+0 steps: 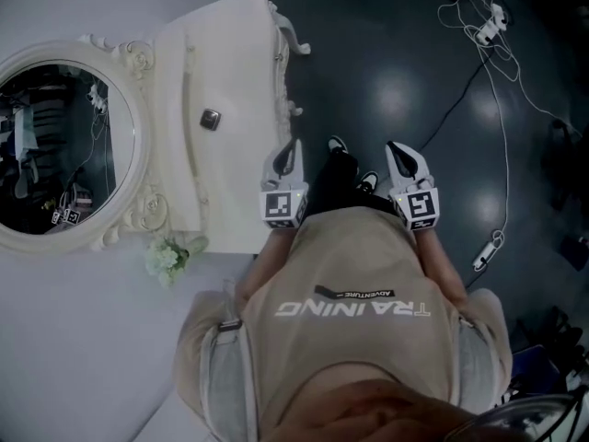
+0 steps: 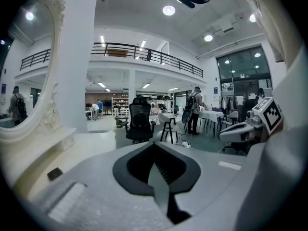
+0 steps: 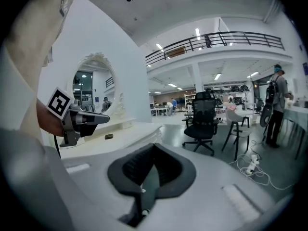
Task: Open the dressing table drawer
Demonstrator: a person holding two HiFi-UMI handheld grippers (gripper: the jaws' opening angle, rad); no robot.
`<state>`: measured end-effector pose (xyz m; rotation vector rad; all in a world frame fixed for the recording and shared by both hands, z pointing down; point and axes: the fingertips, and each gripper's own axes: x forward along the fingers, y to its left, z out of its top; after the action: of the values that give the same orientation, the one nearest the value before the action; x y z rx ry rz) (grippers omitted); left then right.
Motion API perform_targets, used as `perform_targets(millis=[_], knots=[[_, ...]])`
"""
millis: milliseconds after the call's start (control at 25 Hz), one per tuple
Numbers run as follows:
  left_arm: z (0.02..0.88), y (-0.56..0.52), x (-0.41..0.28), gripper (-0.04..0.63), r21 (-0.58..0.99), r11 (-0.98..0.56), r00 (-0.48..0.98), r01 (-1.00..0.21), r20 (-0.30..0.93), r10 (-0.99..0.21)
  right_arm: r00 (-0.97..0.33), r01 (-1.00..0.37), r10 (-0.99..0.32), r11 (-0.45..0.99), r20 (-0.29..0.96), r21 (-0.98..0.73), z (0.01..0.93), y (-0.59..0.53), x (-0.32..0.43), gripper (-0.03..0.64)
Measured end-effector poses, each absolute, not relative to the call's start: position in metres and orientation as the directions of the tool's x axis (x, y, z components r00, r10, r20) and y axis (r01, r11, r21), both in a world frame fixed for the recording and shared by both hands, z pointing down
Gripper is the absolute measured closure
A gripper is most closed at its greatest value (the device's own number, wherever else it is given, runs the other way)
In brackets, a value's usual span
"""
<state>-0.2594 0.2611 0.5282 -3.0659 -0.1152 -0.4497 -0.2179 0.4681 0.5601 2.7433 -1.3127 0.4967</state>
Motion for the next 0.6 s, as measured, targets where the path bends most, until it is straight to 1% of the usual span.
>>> perform_targets(millis=[120, 280, 480, 600], knots=[[0.535, 0.262, -0.224, 0.588, 0.004, -0.995, 0.955, 0.099, 0.28, 0.097, 0.601, -0.752, -0.724, -0.655, 0.338, -0.066, 0.565, 0.473, -0.195, 0.614], [0.529, 0.247, -0.182, 0.588, 0.073, -0.995, 0.96, 0.066, 0.266, 0.083, 0.615, -0.726, -0.694, -0.684, 0.374, -0.075, 0.561, 0.466, -0.156, 0.614], [0.52, 0.21, -0.134, 0.588, 0.068, -0.998, 0.979, 0.012, 0.201, 0.025, 0.577, -0.792, -0.743, -0.61, 0.338, 0.011, 0.533, 0.421, -0.092, 0.614], [0.526, 0.18, -0.119, 0.588, 0.112, -0.993, 0.98, -0.033, 0.2, -0.01, 0.579, -0.794, -0.742, -0.608, 0.338, 0.023, 0.522, 0.394, -0.064, 0.614]])
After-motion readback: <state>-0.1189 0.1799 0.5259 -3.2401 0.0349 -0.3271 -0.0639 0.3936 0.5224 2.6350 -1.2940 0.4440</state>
